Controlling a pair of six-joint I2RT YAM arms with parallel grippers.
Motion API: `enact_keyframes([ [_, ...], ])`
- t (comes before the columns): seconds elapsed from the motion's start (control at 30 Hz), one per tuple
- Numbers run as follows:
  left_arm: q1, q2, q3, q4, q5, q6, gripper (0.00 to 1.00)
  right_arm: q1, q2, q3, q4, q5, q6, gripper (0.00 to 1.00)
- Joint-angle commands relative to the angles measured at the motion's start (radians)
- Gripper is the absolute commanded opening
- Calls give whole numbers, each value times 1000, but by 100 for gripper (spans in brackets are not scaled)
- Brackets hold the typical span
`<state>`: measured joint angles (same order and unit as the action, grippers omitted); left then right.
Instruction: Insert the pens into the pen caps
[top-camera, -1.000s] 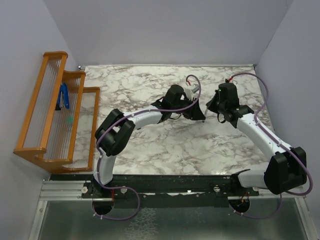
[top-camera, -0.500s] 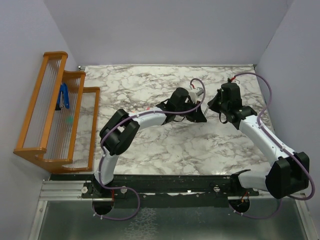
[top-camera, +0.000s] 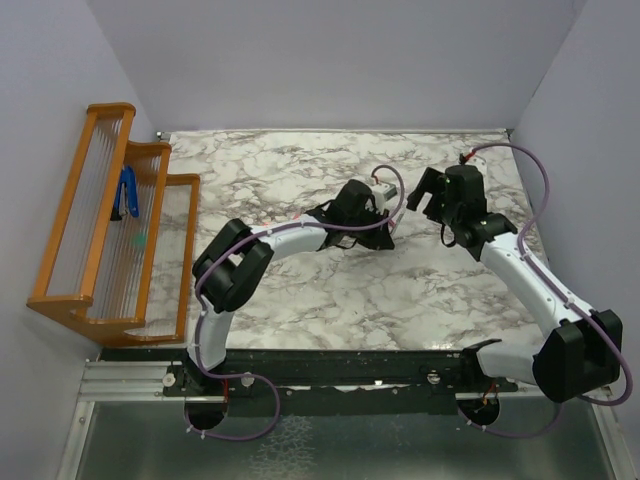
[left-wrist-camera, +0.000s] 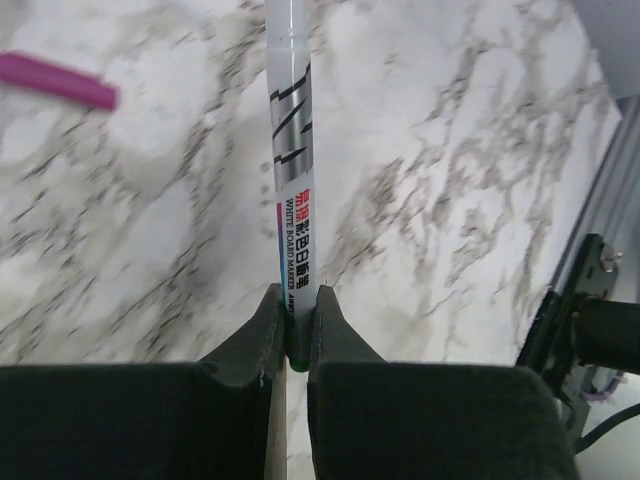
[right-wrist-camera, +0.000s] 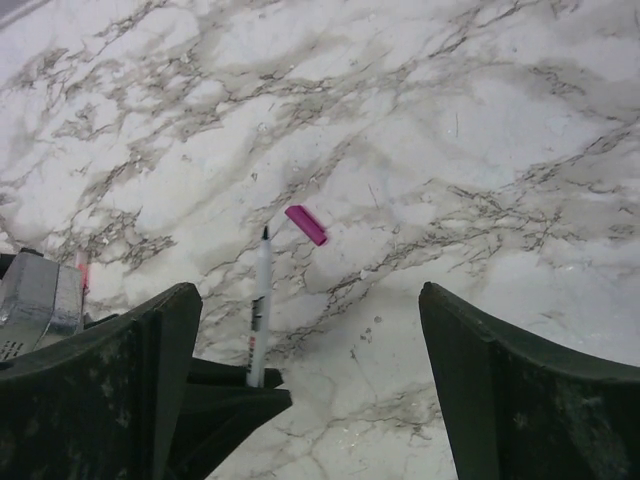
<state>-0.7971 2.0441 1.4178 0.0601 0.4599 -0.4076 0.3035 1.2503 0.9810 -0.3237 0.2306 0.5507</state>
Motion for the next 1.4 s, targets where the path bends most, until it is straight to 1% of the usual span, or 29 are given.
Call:
enact_keyframes([
  [0.0,70,-122,-105,-92,-106,80,0,-5,-10,15,62,57,-47,92],
  [0.07,100,-161,-142,-122,-120,101,0,-7,12,11,79,41,-51,88],
  [0.13,135,-204,-177,-152,-130,119,0,-8,41,14,100,10,-48,83],
  [0.2,168,-252,-213,-175,-136,133,0,-8,83,23,144,-63,-90,78],
  [0.27,199,-306,-249,-192,-142,145,0,-7,167,85,135,-164,-205,77],
  [0.37,248,-384,-293,-217,-148,157,0,-8,346,248,-4,-259,-387,78],
  [0.43,275,-426,-312,-233,-131,161,0,-7,408,273,10,-326,-509,76],
  [0.47,285,-445,-317,-244,-122,166,0,-8,424,269,37,-328,-537,75],
  [0.53,300,-481,-319,-272,-110,187,0,-7,448,258,94,-349,-633,67],
  [0.57,305,-499,-318,-286,-100,198,0,-8,464,267,100,-356,-664,63],
  [0.6,309,-515,-319,-294,-88,215,0,-7,486,288,81,-369,-698,60],
  [0.7,316,-563,-329,-301,-65,251,0,-7,548,349,10,-417,-794,57],
  [0.83,327,-591,-358,-291,-41,269,0,-8,595,382,-25,-444,-840,56],
  [0.9,328,-596,-374,-277,-32,263,0,-8,625,394,-37,-453,-848,53],
  [1.03,329,-601,-397,-261,-26,250,0,-8,688,419,-79,-423,-850,46],
  [1.17,330,-608,-406,-261,-26,250,0,-7,729,424,-95,-421,-843,45],
  [1.37,340,-617,-408,-267,-28,251,0,-7,767,420,-86,-424,-826,41],
])
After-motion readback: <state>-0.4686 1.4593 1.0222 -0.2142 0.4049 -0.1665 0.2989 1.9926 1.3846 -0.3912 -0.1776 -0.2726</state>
